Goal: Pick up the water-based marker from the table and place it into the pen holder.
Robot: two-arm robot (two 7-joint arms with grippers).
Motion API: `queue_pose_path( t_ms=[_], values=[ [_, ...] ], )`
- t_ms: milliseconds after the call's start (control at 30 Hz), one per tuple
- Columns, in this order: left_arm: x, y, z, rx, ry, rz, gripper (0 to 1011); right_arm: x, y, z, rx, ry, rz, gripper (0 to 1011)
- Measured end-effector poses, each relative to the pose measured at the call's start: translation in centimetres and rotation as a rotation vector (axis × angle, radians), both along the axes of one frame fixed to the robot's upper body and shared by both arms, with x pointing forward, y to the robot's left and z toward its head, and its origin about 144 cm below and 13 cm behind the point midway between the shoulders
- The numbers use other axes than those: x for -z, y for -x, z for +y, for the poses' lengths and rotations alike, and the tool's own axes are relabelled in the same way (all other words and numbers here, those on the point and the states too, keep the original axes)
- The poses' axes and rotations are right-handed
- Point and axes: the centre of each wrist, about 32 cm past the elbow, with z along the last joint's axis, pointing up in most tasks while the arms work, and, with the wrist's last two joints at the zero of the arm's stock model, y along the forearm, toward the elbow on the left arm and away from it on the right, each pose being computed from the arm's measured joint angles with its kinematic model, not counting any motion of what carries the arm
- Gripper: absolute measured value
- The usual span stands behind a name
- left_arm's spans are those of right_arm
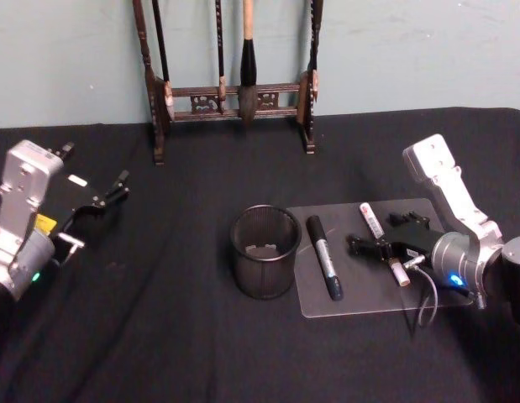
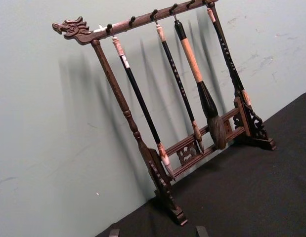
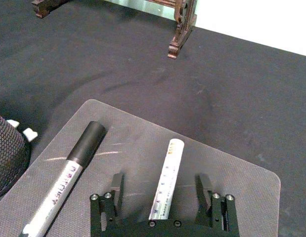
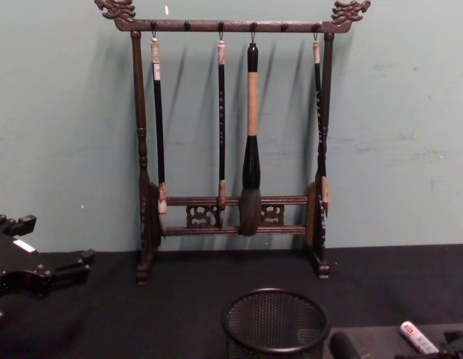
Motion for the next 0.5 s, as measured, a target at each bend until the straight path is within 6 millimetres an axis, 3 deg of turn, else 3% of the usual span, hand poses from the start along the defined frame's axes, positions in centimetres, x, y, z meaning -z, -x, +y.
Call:
queue_pose_path(
  t_ms=[233,500],
  values=[
    [0.00,0.00,0.00,0.000,0.000,0.000,1001,0.00,0.00,0.00,0.000,-0.001,0.000,837],
    [0.00,0.00,0.00,0.000,0.000,0.000,1001,0.01,0.01,0.01,0.000,-0.001,0.000,564]
  ],
)
